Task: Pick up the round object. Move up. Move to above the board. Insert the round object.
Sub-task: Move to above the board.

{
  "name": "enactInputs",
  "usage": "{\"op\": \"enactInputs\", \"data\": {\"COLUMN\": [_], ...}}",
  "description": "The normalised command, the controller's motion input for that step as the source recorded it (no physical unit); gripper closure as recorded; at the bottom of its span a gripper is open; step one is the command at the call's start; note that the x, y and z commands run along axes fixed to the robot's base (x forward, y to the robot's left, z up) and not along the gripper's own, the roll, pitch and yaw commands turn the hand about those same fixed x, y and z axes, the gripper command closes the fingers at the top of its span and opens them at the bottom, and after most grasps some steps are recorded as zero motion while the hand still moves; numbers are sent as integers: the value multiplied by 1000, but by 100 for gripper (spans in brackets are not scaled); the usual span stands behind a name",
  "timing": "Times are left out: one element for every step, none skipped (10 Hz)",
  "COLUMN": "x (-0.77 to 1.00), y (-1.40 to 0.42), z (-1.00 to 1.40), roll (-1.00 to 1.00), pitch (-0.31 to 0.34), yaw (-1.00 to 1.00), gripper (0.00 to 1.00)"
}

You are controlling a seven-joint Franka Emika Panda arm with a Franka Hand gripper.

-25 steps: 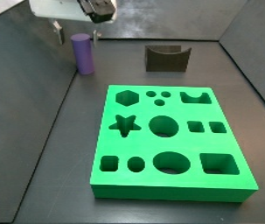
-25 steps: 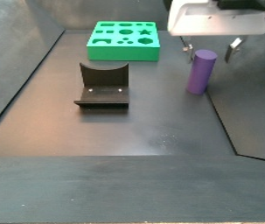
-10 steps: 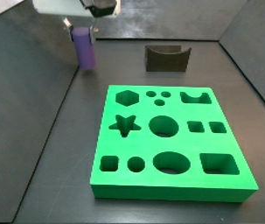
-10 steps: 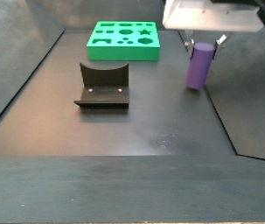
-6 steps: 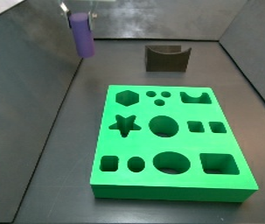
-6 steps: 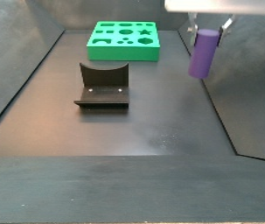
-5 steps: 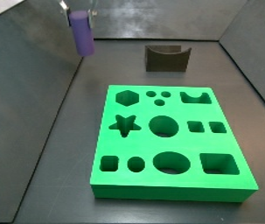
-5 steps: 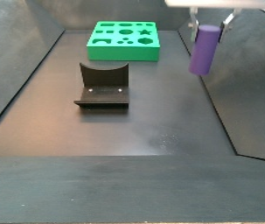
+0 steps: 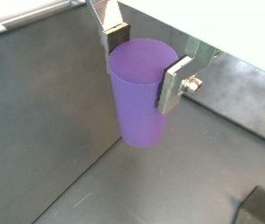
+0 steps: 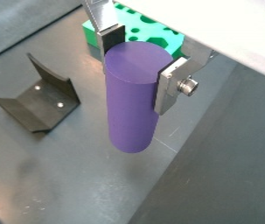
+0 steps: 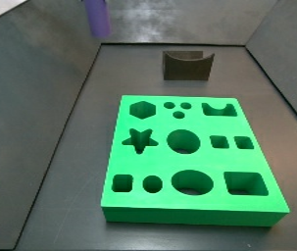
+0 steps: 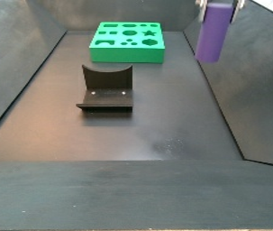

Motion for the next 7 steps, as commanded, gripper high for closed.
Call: {"op": "enactInputs", "data": {"x": [102, 90, 75, 60, 30, 17, 5], "y": [171, 158, 138, 118, 79, 56, 36], "z": [1000, 1000, 1000, 915, 711, 561, 367], "roll": [9, -3, -16, -22, -33, -40, -51], "pitch": [82, 81, 81, 79, 77, 71, 68], "yaw": [-36, -34, -32, -32, -32, -32, -33], "gripper": [100, 100, 100, 100, 100, 100, 100]}}
